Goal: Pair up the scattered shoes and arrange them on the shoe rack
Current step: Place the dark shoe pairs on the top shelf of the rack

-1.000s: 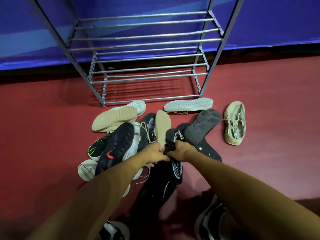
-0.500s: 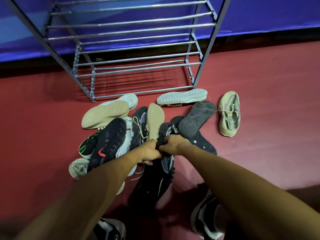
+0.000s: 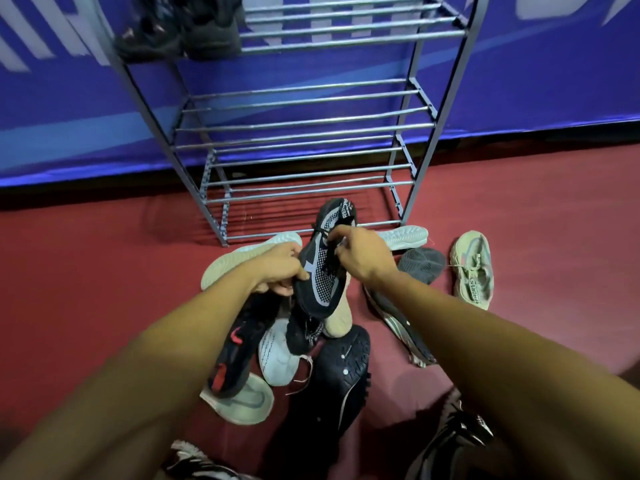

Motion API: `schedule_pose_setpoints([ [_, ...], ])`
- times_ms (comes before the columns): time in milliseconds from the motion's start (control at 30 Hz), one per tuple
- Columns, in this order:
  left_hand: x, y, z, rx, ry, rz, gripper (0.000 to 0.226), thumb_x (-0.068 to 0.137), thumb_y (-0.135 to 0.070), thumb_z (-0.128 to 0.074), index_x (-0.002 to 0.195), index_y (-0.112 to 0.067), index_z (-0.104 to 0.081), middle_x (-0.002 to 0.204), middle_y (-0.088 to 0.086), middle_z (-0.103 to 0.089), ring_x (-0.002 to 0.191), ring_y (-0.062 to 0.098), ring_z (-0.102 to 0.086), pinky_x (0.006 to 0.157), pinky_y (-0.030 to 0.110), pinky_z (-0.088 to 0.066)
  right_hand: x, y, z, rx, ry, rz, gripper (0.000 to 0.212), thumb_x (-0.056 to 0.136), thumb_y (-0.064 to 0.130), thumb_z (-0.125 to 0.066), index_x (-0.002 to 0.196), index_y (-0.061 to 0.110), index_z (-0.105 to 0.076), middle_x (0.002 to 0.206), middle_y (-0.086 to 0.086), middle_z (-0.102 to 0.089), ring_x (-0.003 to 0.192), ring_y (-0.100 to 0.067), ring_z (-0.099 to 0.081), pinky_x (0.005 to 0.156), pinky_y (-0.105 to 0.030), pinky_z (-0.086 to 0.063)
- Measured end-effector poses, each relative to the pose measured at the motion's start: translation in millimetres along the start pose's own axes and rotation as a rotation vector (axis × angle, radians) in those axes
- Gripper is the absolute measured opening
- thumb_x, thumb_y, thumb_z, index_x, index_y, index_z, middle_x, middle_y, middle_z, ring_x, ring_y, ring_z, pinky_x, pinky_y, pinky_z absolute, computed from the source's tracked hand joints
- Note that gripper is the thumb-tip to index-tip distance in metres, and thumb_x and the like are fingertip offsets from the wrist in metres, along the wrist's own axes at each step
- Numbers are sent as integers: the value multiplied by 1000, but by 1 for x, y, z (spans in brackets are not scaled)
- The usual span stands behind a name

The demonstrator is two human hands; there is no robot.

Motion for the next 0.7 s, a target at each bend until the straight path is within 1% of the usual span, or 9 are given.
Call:
schedule_pose_setpoints([
  [67, -8, -19, 22, -14, -30, -33, 31, 87, 6, -58, 109, -16, -51, 87, 14, -58, 72, 22, -51, 55, 30, -43, 5, 22, 21, 12, -96, 43, 40, 86, 15, -44, 112, 33, -69, 102, -4, -74, 94, -30, -67, 75, -34, -54],
  [133, -16, -38, 42, -21, -61, -73, 33, 86, 5, -59, 113, -14, -53, 87, 12, -62, 71, 23, -57, 58, 32, -46, 9, 42, 39, 30, -153, 78, 42, 86, 17, -45, 117, 34, -67, 106, -5, -73, 96, -31, -66, 77, -37, -54],
  [233, -28, -61, 63, -133, -93, -131, 30, 87, 8, -56, 101, -19, -54, 77, 2, -66, 56, 12, -60, 56, 31, -51, 12, 71, 63, 95, -208, 136, 46, 81, 26, -43, 122, 33, -63, 103, -7, -69, 95, -32, -64, 80, -41, -53],
  [300, -33, -73, 74, -221, -117, -151, 34, 86, 11, -54, 96, -22, -54, 87, 4, -67, 74, 17, -64, 73, 40, -55, 13, 87, 79, 137, -263, 166, 45, 82, 27, -45, 125, 28, -60, 102, -8, -65, 94, -31, -61, 80, -43, -52],
  [333, -36, -78, 78, -244, -124, -157, 35, 86, 11, -53, 96, -23, -54, 92, 6, -67, 83, 21, -64, 81, 45, -53, 15, 92, 86, 139, -293, 176, 42, 84, 23, -48, 124, 26, -59, 101, -8, -63, 95, -32, -60, 80, -44, -51],
  [400, -44, -90, 90, -238, -136, -176, 37, 85, 11, -52, 97, -24, -55, 90, 6, -67, 83, 22, -63, 75, 41, -52, 19, 101, 97, 103, -338, 187, 36, 85, 18, -52, 120, 21, -59, 104, -10, -62, 97, -34, -60, 82, -45, -50],
  [433, -49, -97, 97, -224, -144, -185, 37, 85, 11, -53, 94, -25, -55, 86, 4, -67, 79, 20, -63, 69, 36, -51, 22, 106, 103, 82, -354, 192, 33, 86, 18, -53, 118, 20, -59, 106, -10, -61, 98, -35, -59, 83, -45, -50],
  [500, -60, -110, 111, -199, -166, -205, 36, 84, 9, -55, 89, -27, -57, 78, -2, -69, 73, 18, -62, 65, 31, -44, 26, 115, 114, 76, -379, 211, 28, 87, 22, -55, 115, 20, -58, 106, -8, -59, 96, -34, -59, 82, -43, -50],
  [700, -75, -138, 123, -357, -149, -292, 38, 87, 8, -55, 96, -28, -62, 82, -1, -76, 81, 19, -69, 74, 39, -51, 29, 136, 146, 172, -480, 265, 37, 87, 27, -53, 124, 26, -49, 101, -4, -60, 89, -28, -60, 73, -40, -49],
])
Point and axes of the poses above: each hand's wrist, its own x-axis towards the middle knuckle, its own z-axis out of the back of the hand, y = z × x, the point moved 8 cm from there along x, towards the middle knuckle
